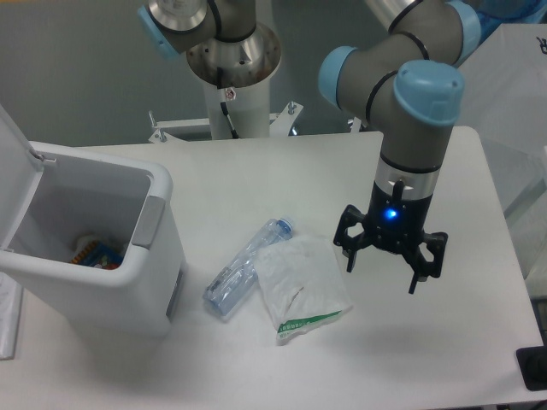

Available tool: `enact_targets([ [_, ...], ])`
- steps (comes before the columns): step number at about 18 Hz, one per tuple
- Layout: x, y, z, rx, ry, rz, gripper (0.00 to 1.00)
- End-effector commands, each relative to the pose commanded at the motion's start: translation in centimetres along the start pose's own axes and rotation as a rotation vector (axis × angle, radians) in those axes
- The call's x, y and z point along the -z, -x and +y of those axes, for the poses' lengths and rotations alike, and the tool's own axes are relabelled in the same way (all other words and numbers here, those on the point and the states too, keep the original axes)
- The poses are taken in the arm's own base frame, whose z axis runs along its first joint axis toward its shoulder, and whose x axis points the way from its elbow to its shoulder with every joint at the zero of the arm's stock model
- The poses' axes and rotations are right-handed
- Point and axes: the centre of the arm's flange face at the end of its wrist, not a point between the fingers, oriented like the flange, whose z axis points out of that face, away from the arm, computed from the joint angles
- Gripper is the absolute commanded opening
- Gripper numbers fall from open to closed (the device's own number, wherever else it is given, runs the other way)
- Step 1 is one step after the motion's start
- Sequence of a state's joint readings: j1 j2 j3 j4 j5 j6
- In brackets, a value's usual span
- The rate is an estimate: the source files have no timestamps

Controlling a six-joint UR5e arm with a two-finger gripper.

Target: Open the trash can

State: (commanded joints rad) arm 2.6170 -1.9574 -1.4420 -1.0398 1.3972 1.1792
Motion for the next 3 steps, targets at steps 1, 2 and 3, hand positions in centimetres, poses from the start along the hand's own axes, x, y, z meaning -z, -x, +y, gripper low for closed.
enact_targets([
  [1,-0.16,-0.09,0.24,-0.033,0.030,0.005,1.00],
  [2,-0.21,-0.39,-0.09,-0.056,0.047,0.005,1.00],
  [3,-0.32,-0.58,-0.21,-0.062,0.057,0.005,1.00],
])
